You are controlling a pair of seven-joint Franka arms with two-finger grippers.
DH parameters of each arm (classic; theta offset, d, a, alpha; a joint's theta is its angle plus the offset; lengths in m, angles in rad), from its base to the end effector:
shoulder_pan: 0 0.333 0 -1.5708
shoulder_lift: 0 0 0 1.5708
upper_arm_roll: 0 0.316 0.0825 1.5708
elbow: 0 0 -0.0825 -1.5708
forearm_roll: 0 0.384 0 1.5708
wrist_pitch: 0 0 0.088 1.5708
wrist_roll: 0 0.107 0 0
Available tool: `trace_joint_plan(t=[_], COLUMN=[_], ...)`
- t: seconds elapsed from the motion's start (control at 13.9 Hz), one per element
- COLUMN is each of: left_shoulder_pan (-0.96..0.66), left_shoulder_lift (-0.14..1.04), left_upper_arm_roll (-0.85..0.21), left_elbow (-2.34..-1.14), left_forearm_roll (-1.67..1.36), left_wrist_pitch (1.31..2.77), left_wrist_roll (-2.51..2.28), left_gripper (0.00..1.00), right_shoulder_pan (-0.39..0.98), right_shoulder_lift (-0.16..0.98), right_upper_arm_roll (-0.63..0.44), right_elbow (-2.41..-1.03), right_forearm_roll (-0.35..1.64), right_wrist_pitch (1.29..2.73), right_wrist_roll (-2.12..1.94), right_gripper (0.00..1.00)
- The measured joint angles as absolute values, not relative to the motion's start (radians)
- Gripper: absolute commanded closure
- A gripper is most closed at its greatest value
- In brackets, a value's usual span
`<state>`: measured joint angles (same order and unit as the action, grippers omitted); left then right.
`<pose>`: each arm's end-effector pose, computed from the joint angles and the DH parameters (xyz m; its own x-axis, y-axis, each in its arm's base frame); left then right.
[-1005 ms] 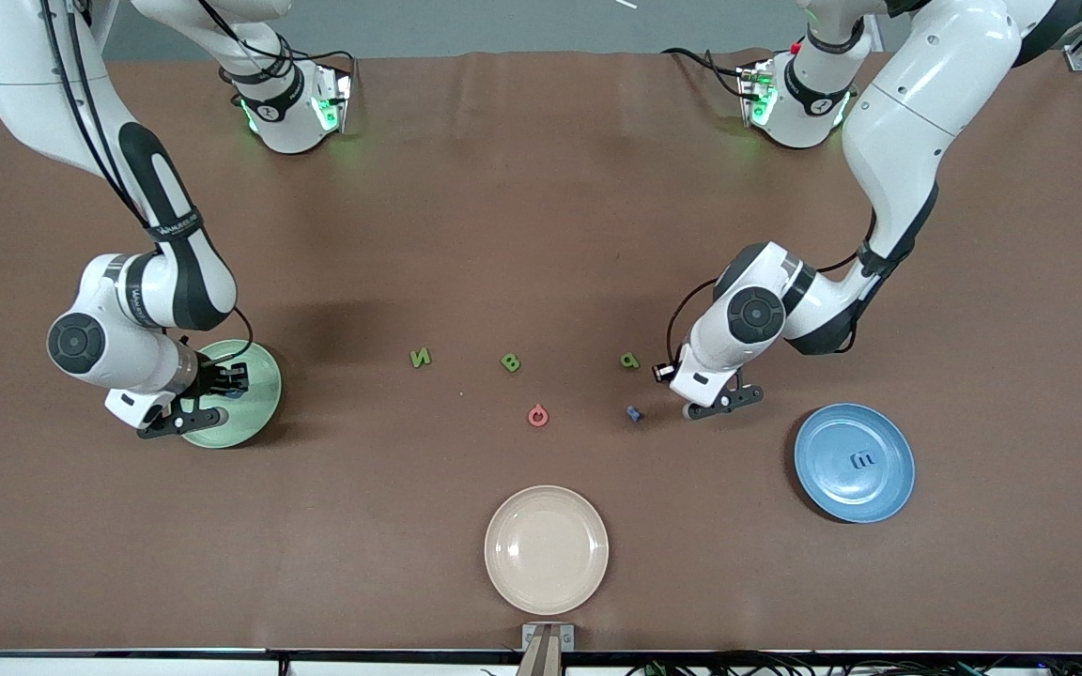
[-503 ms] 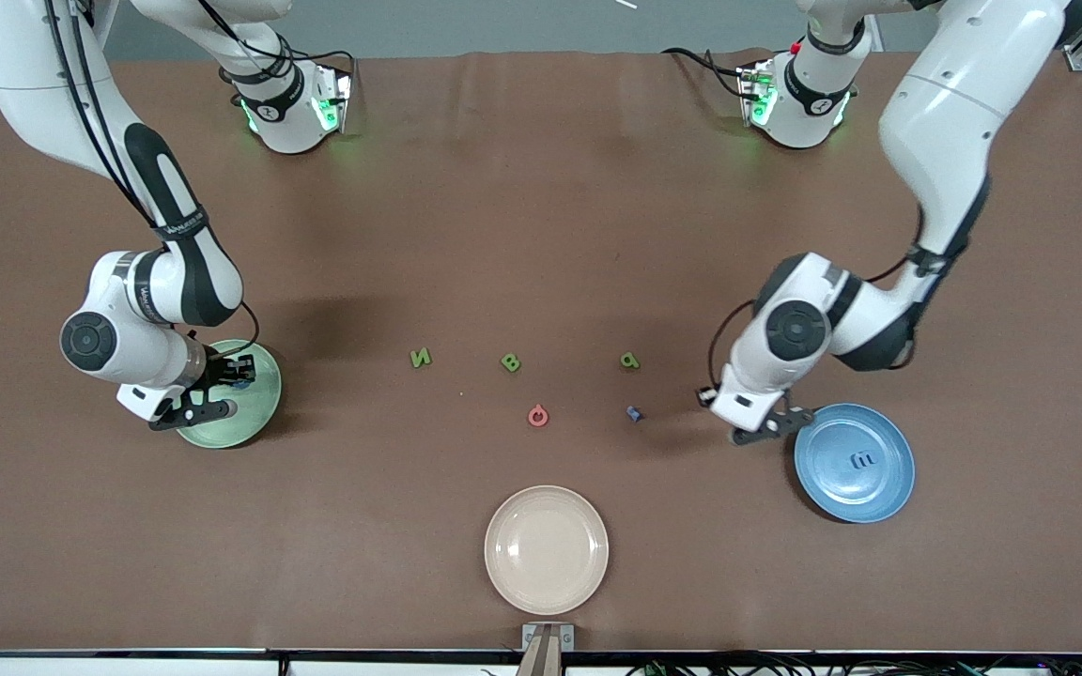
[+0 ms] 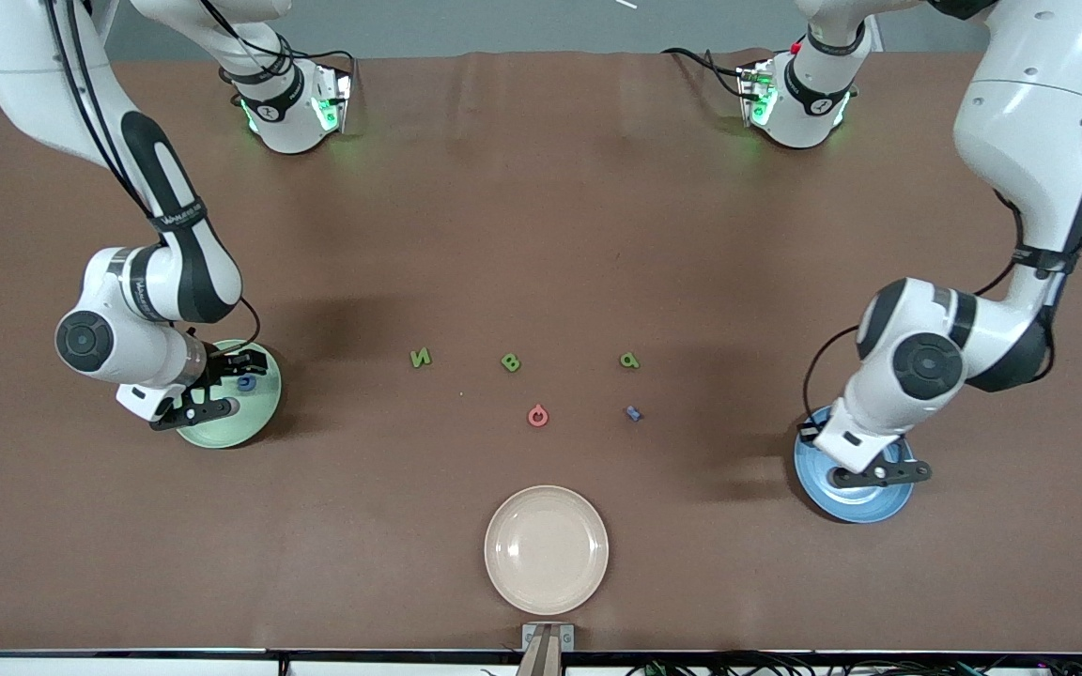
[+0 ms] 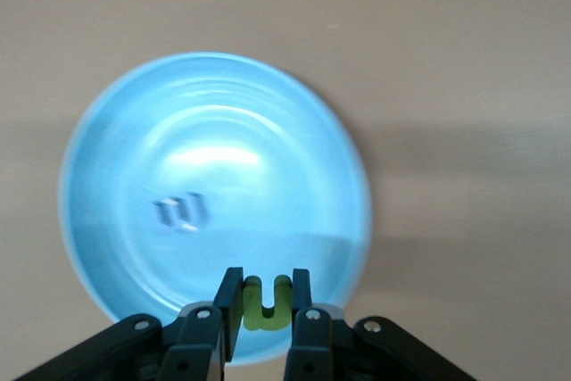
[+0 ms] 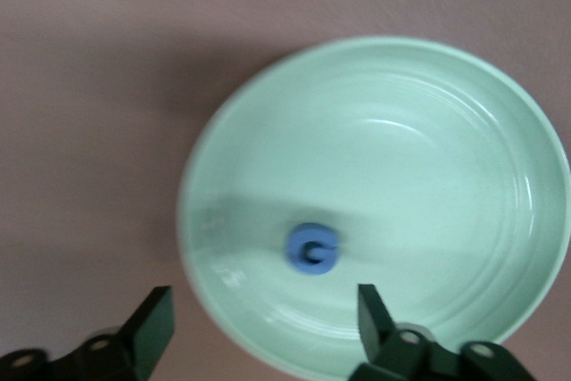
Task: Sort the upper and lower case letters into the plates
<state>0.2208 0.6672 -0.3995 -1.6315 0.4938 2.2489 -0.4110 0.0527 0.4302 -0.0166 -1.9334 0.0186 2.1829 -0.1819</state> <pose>0.6863 -0.0744 0.2538 0.9981 -0.0021 0.0622 0.0060 -0.9916 -0.1293 0.6020 0.0228 0.2491 0.9628 0.2055 -0.1756 0.2019 -0.9787 -0.0385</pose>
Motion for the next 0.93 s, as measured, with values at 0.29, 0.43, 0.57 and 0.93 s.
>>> trace_joint_plan(t=[0.29,0.43,0.57,0.93], left_shoulder_pan=[0.241,0.230,0.218,0.099], left_shoulder_lift=[0.692,0.691,0.691,0.697], left_upper_arm_roll=[-0.401,-0.419,-0.470,-0.532], left_elbow=[-1.621,-1.619,-1.623,-1.638], left_forearm_roll=[0.539,0.539,0.539,0.539], left_wrist_pitch=[2.255,2.255,2.252,2.250], left_wrist_roll=[-0.374,-0.395,-0.474,-0.759], left_gripper=[0.00,0.00,0.00,0.00], right_shoulder_pan=[0.284,0.413,0.503,0.594], right_shoulder_lift=[0.393,0.408,0.460,0.687], right_upper_arm_roll=[-0.002,0.000,-0.001,-0.003], right_elbow=[-1.837,-1.794,-1.716,-1.502], right_forearm_roll=[0.023,0.039,0.044,0.045], right_wrist_pitch=[2.097,2.105,2.107,2.191], right_wrist_roll=[0.228,0.423,0.585,0.754], right_gripper=[0.00,0.00,0.00,0.00])
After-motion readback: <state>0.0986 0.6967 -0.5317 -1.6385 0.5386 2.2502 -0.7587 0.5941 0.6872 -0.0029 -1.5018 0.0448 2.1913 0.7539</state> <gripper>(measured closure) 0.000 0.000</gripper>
